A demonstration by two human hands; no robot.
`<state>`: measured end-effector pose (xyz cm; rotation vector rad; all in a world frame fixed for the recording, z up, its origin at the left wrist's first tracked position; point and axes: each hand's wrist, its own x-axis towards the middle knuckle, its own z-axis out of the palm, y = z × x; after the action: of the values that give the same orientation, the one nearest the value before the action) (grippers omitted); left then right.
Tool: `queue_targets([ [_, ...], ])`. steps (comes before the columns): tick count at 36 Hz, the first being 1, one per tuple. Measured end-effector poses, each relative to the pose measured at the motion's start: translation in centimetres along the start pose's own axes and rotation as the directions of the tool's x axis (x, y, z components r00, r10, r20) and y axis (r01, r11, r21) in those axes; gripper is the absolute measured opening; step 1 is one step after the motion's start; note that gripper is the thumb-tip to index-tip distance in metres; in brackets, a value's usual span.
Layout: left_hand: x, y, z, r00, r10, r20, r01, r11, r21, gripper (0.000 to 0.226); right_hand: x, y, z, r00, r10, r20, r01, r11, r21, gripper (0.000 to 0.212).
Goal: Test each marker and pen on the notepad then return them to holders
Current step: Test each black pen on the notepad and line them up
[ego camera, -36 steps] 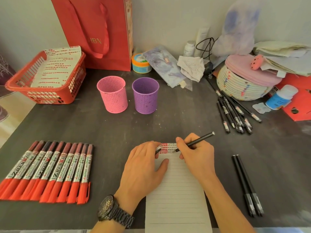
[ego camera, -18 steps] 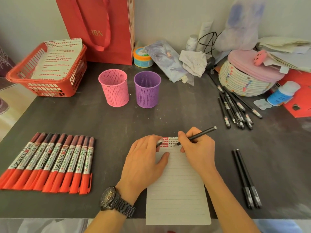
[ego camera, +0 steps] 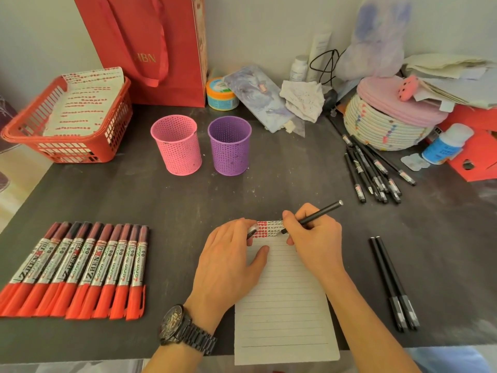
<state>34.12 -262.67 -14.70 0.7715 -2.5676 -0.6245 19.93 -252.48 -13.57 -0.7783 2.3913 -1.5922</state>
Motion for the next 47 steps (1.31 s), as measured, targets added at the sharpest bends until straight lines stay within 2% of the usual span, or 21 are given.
queue_targets([
  [11, 0.0, -0.4, 0.5, 0.999, 0.018, -0.045, -0.018, 1.000, 0.017, 0.041, 0.0, -0.2, -0.1, 1.000, 0.024, -0.010, -0.024, 1.000, 0.012, 0.034],
  [17, 0.1, -0.4, 0.2, 0.999, 0.038, -0.028, -0.038, 0.999, 0.010, 0.033, -0.1, -0.6, -0.3, 0.999, 0.019, -0.044, -0.016, 0.998, 0.059, 0.034],
  [23, -0.2, 0.3, -0.5, 0.998, 0.048, -0.034, -0.050, 0.996, -0.074, 0.035, -0.5, -1.3, -0.6, 0.993, -0.005, -0.114, 0.018, 0.994, 0.109, 0.029],
  [28, -0.5, 0.4, -1.1, 0.997, 0.068, -0.039, -0.074, 0.983, -0.169, 0.036, -0.9, -2.0, -1.9, 0.999, -0.037, 0.017, 0.028, 0.936, 0.350, 0.022],
  [32, -0.5, 0.5, -1.2, 0.997, 0.070, -0.041, -0.076, 0.987, -0.139, 0.028, -2.0, -1.7, -2.6, 0.994, 0.040, 0.105, -0.087, 0.865, 0.495, 0.026],
  [35, -0.3, 0.4, -1.0, 0.995, 0.093, -0.043, -0.097, 0.992, -0.084, 0.031, -3.2, -0.8, -2.9, 0.992, 0.090, 0.089, -0.123, 0.835, 0.536, 0.027],
  [38, -0.3, 0.2, -0.8, 0.991, 0.109, -0.073, -0.114, 0.992, -0.061, 0.033, -3.8, -0.4, -2.9, 0.993, 0.103, 0.052, -0.114, 0.801, 0.588, 0.015],
  [40, -0.3, 0.2, -0.7, 0.989, 0.115, -0.089, -0.120, 0.991, -0.056, 0.034, -3.9, -0.2, -2.9, 0.993, 0.108, 0.042, -0.111, 0.780, 0.616, 0.019],
  [44, -0.3, 0.3, -0.6, 0.994, 0.100, -0.048, -0.100, 0.995, -0.008, 0.044, -3.8, -0.3, -2.9, 0.995, 0.087, 0.054, -0.101, 0.773, 0.626, 0.016],
  [47, -0.5, 0.2, -0.7, 0.999, 0.038, 0.014, -0.037, 0.997, -0.064, 0.045, -3.9, -0.2, -3.1, 0.994, 0.080, 0.069, -0.106, 0.738, 0.666, 0.011],
])
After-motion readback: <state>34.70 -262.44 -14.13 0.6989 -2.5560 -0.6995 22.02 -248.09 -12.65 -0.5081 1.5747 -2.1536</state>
